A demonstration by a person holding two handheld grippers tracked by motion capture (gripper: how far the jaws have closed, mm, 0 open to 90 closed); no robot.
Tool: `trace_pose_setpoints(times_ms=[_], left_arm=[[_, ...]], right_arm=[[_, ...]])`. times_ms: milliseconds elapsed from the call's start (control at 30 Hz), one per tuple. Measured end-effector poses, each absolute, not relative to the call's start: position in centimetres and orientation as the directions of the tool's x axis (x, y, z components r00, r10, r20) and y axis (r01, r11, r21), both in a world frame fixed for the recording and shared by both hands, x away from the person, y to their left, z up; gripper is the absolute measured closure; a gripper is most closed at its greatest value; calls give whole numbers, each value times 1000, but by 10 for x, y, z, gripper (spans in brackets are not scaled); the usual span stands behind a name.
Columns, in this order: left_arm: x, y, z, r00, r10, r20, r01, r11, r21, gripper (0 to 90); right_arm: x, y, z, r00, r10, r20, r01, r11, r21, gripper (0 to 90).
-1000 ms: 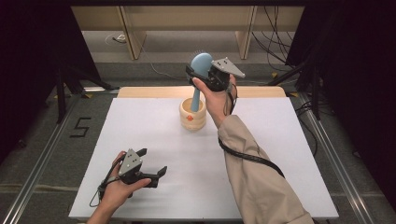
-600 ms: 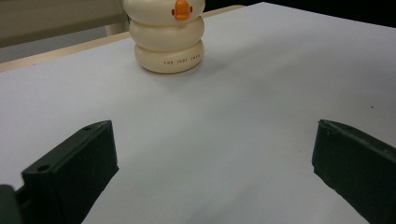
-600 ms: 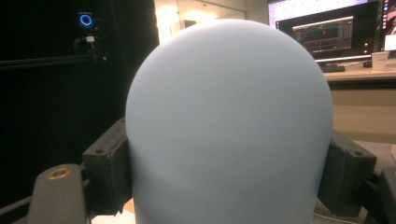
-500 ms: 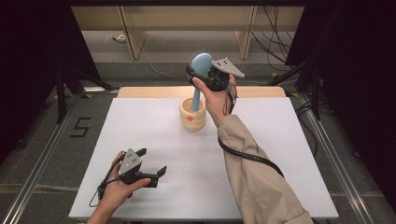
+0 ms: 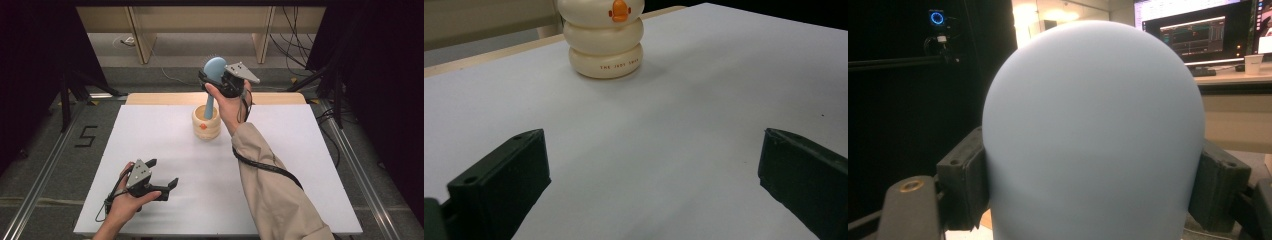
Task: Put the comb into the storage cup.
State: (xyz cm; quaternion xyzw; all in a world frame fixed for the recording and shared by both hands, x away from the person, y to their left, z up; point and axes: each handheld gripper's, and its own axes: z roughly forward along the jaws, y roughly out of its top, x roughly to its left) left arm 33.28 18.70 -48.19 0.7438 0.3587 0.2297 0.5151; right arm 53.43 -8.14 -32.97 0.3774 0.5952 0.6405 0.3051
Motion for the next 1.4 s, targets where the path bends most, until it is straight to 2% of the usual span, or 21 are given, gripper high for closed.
trace_pose_setpoints(times_ms=[1400], left_arm=[[334, 188, -482, 637, 771, -29, 297, -210, 931, 0]], right_arm=[[538, -76, -343, -528, 844, 89, 64, -65, 996, 205]])
